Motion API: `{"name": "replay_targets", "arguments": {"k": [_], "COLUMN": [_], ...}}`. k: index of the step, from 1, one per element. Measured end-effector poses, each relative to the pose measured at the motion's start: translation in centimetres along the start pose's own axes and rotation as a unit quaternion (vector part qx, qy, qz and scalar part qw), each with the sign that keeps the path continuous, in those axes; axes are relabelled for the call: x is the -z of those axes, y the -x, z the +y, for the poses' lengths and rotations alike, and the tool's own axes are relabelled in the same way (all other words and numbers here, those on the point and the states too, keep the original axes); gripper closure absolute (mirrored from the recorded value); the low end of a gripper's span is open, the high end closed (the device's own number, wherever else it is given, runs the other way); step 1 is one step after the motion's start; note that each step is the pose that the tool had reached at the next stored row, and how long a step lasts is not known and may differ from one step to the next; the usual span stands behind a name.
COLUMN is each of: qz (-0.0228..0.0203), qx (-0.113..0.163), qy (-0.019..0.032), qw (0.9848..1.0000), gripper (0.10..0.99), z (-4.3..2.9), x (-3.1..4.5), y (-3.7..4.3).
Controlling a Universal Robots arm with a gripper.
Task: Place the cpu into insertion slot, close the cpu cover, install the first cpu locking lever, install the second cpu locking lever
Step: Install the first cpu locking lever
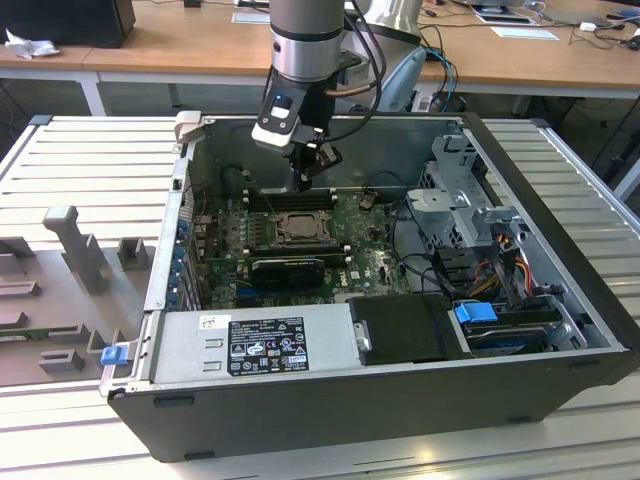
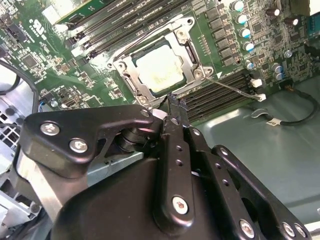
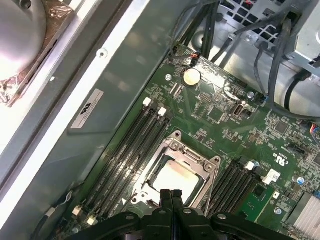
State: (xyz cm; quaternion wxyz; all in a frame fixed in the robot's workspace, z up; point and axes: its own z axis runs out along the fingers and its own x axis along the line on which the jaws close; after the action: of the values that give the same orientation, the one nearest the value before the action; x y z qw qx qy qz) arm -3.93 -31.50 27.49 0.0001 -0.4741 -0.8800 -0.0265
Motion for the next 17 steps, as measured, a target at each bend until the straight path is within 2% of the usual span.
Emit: {"name": "replay_targets", "arguments": {"k": [6, 12, 17], "qz": [0.0006, 0.0008, 0.0020], "qx": [0.012, 0.018, 0.042], "qy": [-0.0002, -0.0005, -0.0010], "qw": [0.9999, 0.9998, 0.9991], "gripper": [0.980, 0.980, 0.980], "z": [-0.26, -0.26, -0.26], "x": [0.01, 0.01, 0.01], "y": [0.37, 0.38, 0.38]}}
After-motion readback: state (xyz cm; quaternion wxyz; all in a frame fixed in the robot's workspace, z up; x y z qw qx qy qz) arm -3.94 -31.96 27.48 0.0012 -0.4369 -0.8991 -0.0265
